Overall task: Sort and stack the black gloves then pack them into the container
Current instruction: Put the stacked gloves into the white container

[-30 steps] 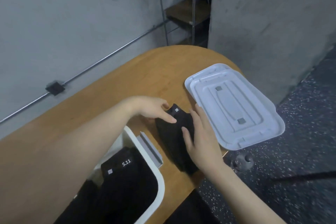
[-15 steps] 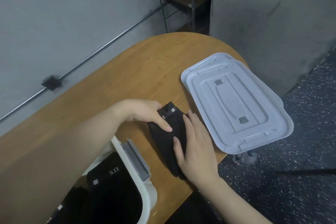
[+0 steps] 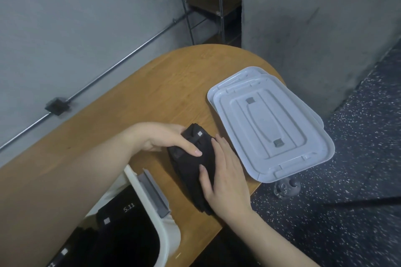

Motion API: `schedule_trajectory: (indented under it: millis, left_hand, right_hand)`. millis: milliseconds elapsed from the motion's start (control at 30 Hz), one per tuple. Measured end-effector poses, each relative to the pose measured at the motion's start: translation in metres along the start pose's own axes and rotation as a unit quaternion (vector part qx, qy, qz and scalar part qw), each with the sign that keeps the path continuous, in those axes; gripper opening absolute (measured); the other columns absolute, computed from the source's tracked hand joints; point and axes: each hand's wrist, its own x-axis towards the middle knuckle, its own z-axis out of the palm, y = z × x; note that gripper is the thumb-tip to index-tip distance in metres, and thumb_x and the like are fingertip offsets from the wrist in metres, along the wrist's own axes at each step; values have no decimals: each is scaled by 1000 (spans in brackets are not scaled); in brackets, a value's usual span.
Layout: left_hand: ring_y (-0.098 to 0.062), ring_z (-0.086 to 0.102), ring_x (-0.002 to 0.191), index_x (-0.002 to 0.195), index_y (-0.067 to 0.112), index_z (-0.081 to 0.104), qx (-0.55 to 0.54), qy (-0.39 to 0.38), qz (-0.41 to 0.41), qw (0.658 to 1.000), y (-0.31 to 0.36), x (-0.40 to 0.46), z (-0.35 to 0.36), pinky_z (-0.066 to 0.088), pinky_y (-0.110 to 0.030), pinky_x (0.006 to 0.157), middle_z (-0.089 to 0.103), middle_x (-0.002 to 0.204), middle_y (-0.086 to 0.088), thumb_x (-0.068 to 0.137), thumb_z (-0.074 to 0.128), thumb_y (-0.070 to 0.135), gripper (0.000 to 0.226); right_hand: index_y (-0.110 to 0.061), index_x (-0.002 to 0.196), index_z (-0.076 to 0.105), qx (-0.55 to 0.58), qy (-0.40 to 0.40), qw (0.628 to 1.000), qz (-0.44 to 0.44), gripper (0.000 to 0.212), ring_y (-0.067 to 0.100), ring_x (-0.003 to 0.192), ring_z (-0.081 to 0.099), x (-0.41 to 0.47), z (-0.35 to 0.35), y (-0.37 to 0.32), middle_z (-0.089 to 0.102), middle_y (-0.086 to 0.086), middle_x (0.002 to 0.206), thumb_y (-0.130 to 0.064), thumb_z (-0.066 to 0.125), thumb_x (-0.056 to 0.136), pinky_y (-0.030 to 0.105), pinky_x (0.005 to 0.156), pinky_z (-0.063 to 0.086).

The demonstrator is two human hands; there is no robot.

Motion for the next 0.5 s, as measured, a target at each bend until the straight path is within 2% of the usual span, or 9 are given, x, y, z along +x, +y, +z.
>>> schedule_trajectory:
  millis: [133, 200, 267, 300, 400, 500]
  left_hand:
    - [-21, 72, 111, 125, 11, 68, 34, 30, 14, 999, 4, -11, 8, 54, -36, 100, 76, 117, -5, 89, 78, 16, 37]
    - [-21, 74, 105, 117, 12, 72, 69, 77, 29, 994, 9, -27, 11, 56, -41, 100, 78, 110, -3, 85, 80, 21, 35]
    - [-18, 75, 97, 106, 17, 73, 99, 125, 61, 985, 17, -52, 14, 59, -37, 89, 79, 99, 2, 83, 80, 21, 25]
    - [-16, 75, 92, 101, 20, 72, 115, 144, 81, 979, 22, -69, 17, 59, -31, 80, 79, 95, 5, 85, 79, 19, 18]
    - [-8, 73, 85, 97, 32, 64, 183, 204, 139, 952, 34, -124, 29, 56, -25, 73, 75, 91, 14, 85, 81, 17, 26]
    - [-7, 67, 83, 100, 33, 58, 222, 276, 189, 916, 32, -174, 48, 53, -28, 69, 69, 91, 13, 82, 82, 19, 33]
  right_hand:
    - [-12, 158, 30, 74, 3, 997, -7, 70, 18, 151, 33, 3, -8, -2, 37, 2, 161, -33, 62, 99, 44, 121, 35]
    - [-15, 159, 26, 121, -2, 992, -18, 80, 7, 149, 32, 11, -25, -7, 36, -7, 157, -33, 71, 95, 30, 122, 30]
    - [-19, 158, 27, 156, -7, 987, -34, 86, -6, 143, 30, 23, -46, -17, 35, -15, 150, -36, 77, 90, 15, 117, 25]
    - [-20, 156, 28, 168, -11, 985, -45, 87, -9, 139, 32, 30, -58, -24, 37, -16, 146, -39, 79, 88, 13, 114, 26]
    - [-27, 156, 29, 179, -50, 981, -56, 97, -3, 138, 38, 48, -91, -50, 40, -17, 147, -53, 83, 79, 23, 113, 34]
    - [-34, 152, 38, 193, -102, 973, -80, 98, -3, 130, 48, 57, -118, -82, 50, -26, 139, -60, 86, 70, 31, 110, 44]
